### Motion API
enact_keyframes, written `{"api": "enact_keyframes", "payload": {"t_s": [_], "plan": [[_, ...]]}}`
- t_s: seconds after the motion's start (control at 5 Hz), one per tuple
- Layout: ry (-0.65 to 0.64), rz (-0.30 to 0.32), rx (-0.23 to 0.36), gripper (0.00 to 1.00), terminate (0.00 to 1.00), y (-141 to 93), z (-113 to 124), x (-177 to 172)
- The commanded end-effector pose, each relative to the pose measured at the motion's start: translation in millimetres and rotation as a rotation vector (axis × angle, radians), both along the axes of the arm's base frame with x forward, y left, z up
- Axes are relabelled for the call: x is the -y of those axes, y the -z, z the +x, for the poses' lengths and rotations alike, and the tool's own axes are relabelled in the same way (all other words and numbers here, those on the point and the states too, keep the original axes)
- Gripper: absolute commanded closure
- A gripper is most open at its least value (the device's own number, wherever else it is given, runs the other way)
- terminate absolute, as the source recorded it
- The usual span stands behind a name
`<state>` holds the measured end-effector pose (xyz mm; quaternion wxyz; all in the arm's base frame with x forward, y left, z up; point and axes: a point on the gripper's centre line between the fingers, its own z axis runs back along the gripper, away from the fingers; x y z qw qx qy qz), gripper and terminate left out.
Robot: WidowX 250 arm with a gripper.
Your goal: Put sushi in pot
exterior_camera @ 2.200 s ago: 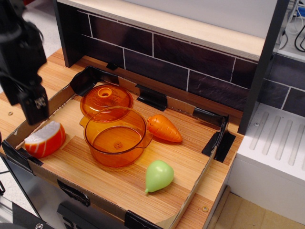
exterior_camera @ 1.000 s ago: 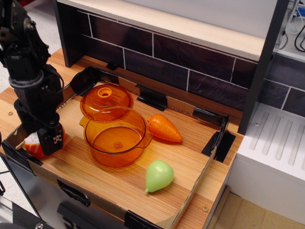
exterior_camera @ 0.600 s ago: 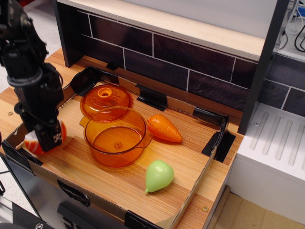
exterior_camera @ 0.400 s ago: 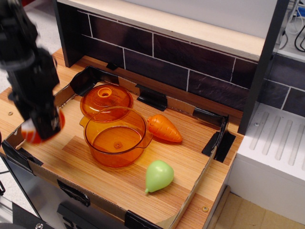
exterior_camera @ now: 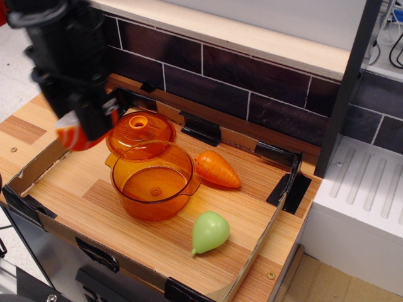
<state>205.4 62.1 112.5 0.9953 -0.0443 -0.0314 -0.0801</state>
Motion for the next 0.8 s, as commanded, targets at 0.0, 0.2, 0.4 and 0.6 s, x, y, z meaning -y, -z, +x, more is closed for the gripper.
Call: {"api": "enact_keyframes", "payload": {"t_s": [0.0, 0.2, 0.4, 0.6], "plan": [[-0.016, 0.018, -0.071, 1.00, 0.00, 15.8, 27.1, 32.5], [-0.011, 0.032, -0.127, 1.00, 0.00, 45.0, 32.9, 38.6], [-0.003, 0.054, -0.116, 1.00, 0.00, 58.9, 33.0, 38.9], [0.004, 0.066, -0.128, 1.00, 0.00, 73.5, 30.0, 38.1]]}}
